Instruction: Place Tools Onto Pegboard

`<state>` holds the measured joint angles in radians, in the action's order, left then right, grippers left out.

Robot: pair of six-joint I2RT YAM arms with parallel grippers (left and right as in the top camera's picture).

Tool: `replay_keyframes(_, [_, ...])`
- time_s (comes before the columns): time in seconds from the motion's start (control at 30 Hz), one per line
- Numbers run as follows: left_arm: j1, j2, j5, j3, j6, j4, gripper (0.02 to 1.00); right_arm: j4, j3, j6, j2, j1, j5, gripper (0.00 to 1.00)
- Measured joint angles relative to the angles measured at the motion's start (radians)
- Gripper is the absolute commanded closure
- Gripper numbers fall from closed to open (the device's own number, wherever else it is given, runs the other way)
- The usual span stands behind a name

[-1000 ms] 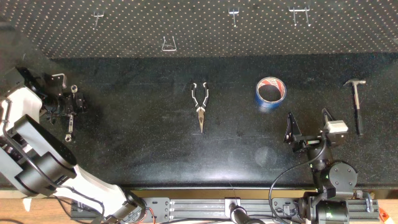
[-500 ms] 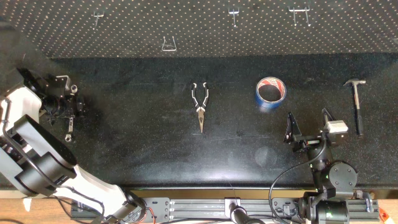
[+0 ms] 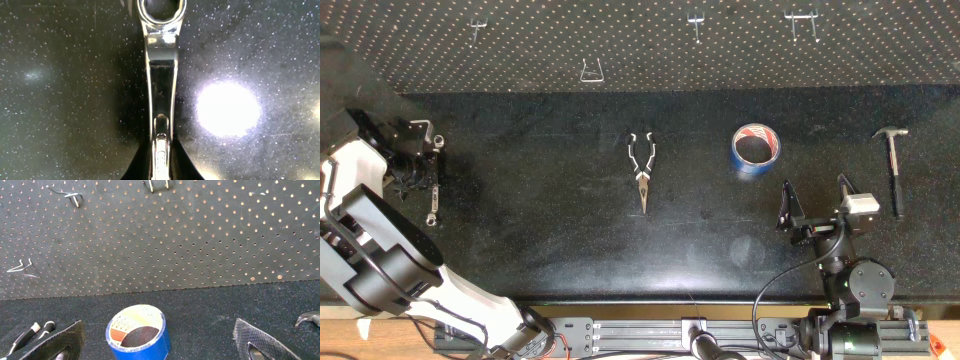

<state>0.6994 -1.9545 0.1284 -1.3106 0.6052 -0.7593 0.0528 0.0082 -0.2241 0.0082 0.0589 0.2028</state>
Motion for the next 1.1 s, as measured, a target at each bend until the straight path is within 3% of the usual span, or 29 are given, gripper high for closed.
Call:
replay_keyframes(0.17, [0.000,0.000,0.000,0.000,-0.027,0.001,0.991,0.000,0.000,0.000,0.000,0.000,0.000,0.029])
replay_keyframes(0.47, [0.000,0.006,-0.002,0.001,-0.268,0.070,0.991,0.000,0.000,0.000,0.000,0.000,0.000,0.029])
replay_keyframes(0.7, [-0.035,0.257,-0.015,0.019,-0.297,0.078,0.989,0.000,0.000,0.000,0.000,0.000,0.000,0.025])
replay_keyframes(0.9, [-0.132,0.513,-0.025,0.134,-0.290,0.092,0.989,0.000,0.000,0.000,0.000,0.000,0.000,0.029])
replay_keyframes(1.1, [-0.358,0.591,-0.054,0.183,-0.369,0.299,0.991,0.000,0.000,0.000,0.000,0.000,0.000,0.029])
